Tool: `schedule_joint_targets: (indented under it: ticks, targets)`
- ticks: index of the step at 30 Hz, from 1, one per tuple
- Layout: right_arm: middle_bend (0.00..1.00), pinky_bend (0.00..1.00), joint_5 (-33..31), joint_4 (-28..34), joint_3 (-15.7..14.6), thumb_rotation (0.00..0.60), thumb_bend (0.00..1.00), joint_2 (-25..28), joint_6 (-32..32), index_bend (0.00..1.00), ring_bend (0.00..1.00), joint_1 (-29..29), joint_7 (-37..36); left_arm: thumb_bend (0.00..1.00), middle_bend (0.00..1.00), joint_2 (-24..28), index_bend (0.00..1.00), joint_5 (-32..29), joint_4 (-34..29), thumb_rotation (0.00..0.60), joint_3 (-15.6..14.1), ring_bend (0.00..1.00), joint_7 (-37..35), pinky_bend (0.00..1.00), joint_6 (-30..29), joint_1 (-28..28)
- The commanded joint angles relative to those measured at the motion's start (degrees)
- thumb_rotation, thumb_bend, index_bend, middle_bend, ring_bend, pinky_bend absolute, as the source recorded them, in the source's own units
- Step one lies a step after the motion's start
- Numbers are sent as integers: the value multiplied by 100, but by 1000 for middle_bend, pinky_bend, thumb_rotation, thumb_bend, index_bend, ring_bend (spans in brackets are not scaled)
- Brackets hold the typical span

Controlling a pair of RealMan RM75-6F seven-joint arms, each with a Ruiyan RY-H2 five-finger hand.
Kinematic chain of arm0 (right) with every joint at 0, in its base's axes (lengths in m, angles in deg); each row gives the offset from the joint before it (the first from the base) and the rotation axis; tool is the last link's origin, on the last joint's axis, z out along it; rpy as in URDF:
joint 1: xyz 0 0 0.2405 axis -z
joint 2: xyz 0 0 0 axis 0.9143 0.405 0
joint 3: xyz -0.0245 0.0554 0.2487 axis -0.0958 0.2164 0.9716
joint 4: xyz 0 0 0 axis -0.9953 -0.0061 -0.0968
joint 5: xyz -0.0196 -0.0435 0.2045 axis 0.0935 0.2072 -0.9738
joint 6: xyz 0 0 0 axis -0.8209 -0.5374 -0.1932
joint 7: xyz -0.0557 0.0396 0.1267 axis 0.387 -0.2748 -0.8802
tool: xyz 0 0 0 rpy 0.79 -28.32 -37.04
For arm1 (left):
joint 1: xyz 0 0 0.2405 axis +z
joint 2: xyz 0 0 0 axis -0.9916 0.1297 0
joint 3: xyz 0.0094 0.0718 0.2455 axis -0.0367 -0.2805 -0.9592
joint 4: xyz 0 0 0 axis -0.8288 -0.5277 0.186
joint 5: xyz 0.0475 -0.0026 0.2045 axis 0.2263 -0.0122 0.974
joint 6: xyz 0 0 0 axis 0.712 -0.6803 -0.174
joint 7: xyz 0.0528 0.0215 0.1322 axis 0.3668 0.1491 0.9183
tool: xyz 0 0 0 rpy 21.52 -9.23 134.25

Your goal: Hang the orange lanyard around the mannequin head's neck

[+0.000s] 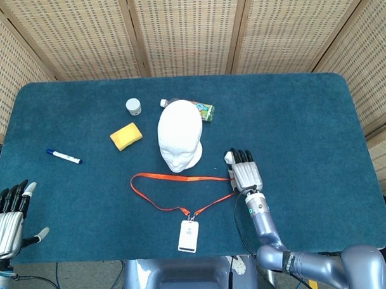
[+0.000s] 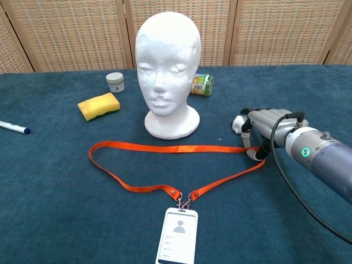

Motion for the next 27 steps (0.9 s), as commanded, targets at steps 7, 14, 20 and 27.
schedule_joint_targets:
  ticks: [7,14,20,27]
  targets:
    - [0,0,375,26,-33,600,459,50,-184,683,0,55,-361,24,0,-28,0,-47,64,600,39,0,-46,0,73,-66]
    - [0,0,646,377,-118,600,477,336,-327,692,0,187,-563,99,0,-116,11,-389,139,600,301,0,-307,0,650,-460]
    - [0,0,823,609,-187,600,477,535,-361,695,0,247,-657,110,0,-387,211,-649,211,600,704,0,18,0,1611,-1331]
    - [0,0,848,695,-200,600,477,577,-290,697,0,220,-661,160,0,-1154,393,-941,555,600,1090,0,445,0,2307,-2202]
